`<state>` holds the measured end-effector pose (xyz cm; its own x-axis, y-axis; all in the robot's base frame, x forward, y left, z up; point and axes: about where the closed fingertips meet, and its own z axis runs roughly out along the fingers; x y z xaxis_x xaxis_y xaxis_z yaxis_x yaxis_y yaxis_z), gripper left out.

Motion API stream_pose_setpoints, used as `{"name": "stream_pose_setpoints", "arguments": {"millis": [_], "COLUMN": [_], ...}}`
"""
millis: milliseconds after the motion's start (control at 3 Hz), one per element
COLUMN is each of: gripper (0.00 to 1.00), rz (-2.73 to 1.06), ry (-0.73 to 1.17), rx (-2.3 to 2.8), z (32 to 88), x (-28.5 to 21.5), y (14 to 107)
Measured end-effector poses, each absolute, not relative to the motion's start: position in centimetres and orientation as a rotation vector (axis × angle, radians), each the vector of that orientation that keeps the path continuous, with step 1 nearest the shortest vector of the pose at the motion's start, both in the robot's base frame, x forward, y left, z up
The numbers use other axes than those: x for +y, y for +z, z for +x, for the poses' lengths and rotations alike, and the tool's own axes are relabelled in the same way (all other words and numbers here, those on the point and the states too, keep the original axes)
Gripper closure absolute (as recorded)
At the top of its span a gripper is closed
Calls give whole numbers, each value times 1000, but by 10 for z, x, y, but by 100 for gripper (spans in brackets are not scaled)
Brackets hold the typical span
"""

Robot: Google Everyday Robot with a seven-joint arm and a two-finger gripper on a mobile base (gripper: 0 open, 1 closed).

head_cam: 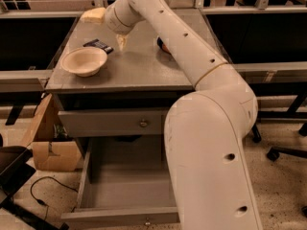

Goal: Pick rxbar blueberry from middle drawer and place on counter

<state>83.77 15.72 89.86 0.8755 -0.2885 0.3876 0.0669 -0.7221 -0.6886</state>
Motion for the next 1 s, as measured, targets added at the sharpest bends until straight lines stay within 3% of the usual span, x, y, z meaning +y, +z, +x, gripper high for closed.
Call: {"name": "stream_pose_setpoints", "arguments": {"millis": [333,667,1000], "gripper": [0,0,0], "rz": [-2299,-2260,-2259], "ry": [-623,-662,-861], "rx": [163,185,266], "z": [838,834,806], "x": [155,120,29], "y": [898,926,998]}}
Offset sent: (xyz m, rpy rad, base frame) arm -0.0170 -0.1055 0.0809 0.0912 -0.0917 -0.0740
